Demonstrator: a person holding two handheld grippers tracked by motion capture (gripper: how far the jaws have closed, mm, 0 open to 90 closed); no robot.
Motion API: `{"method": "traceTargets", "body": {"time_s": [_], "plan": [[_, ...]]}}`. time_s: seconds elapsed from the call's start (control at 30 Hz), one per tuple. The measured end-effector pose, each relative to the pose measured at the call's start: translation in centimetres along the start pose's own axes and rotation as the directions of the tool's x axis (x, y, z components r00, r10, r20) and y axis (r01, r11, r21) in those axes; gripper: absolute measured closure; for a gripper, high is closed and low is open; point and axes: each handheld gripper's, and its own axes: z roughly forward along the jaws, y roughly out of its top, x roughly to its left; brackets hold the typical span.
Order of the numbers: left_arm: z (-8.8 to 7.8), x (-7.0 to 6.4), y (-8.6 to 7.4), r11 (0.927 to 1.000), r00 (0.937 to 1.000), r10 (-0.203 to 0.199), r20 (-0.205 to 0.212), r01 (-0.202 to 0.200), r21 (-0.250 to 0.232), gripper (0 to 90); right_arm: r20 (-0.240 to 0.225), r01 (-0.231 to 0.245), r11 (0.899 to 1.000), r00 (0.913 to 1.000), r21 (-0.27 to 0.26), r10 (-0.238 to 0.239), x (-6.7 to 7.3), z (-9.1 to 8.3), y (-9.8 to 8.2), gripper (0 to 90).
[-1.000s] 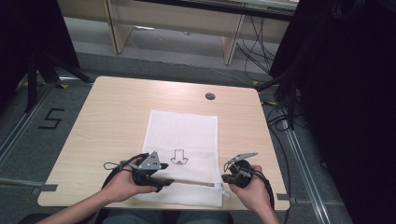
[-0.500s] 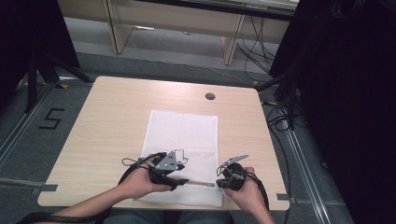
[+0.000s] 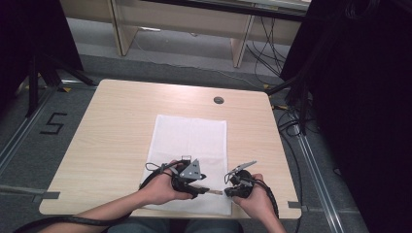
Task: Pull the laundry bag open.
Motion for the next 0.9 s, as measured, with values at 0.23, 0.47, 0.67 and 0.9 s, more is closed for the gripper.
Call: {"method": "traceTargets", "body": {"time_s": [0.23,0.47,0.67,0.9], "plan": [[1.3,-0.3,0.6,0.9998,0.9995,0.009,0.031,-0.009,0.017,61.4,-0.013,-0.033,0.999,0.9994,0.016,0.033,0.1,0.0,0.0,90.0],[2.8,-0.4,1.0,0.9992,0.9986,0.020,0.050,-0.022,0.033,65.2,0.005,-0.029,0.999,0.9996,0.017,0.028,0.1,0.0,0.0,90.0],[3.8,-0.4,1.2,0.9985,0.9977,0.027,0.062,-0.029,0.047,68.6,0.002,-0.030,0.999,0.9995,0.018,0.030,0.0,0.0,0.0,90.0],[4.7,-0.4,1.4,0.9966,0.9968,0.038,0.070,-0.043,0.071,70.7,-0.003,-0.020,1.000,0.9998,0.012,0.020,0.0,0.0,0.0,90.0]]}}
